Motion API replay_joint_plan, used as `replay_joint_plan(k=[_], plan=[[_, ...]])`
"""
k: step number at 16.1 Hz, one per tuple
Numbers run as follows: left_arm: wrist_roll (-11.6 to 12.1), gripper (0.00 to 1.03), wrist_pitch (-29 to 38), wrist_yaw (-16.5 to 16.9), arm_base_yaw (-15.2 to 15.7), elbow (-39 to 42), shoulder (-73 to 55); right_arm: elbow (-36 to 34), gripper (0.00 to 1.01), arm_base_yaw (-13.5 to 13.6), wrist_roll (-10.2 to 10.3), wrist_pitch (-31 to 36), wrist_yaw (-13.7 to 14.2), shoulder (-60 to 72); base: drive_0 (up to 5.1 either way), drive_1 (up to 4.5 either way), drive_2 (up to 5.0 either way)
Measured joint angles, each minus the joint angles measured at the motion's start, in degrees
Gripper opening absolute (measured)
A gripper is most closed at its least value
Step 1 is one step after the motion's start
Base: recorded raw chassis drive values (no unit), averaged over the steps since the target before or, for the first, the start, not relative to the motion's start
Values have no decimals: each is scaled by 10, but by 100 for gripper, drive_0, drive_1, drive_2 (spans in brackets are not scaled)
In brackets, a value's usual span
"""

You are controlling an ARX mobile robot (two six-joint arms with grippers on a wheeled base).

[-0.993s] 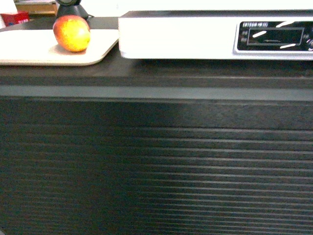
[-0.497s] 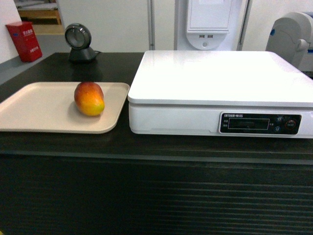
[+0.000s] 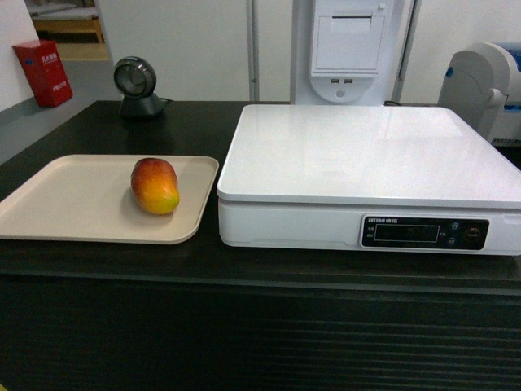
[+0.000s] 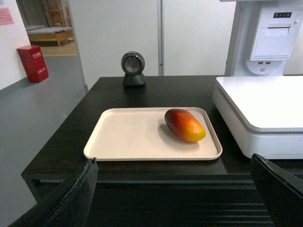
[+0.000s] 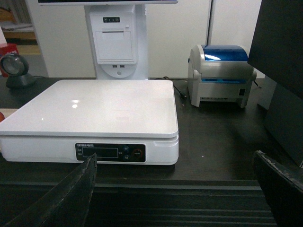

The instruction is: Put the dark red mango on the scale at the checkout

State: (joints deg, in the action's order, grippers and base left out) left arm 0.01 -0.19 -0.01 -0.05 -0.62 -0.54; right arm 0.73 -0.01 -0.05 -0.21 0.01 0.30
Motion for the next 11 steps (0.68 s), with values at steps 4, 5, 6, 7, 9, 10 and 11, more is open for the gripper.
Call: replay_joint_plan(k=[4,5,6,7,9,10,11], plan=[[0,98,0,0,0,0,0,0,98,0,0,0,0,0,0,0,0],[0,98,0,0,0,0,0,0,98,0,0,0,0,0,0,0,0],[0,98,0,0,0,0,0,0,98,0,0,0,0,0,0,0,0],[0,98,0,0,0,0,0,0,98,0,0,0,0,0,0,0,0],[0,98,0,0,0,0,0,0,98,0,0,0,0,0,0,0,0],[0,98,0,0,0,0,0,0,98,0,0,0,0,0,0,0,0],[0,98,0,0,0,0,0,0,98,0,0,0,0,0,0,0,0]])
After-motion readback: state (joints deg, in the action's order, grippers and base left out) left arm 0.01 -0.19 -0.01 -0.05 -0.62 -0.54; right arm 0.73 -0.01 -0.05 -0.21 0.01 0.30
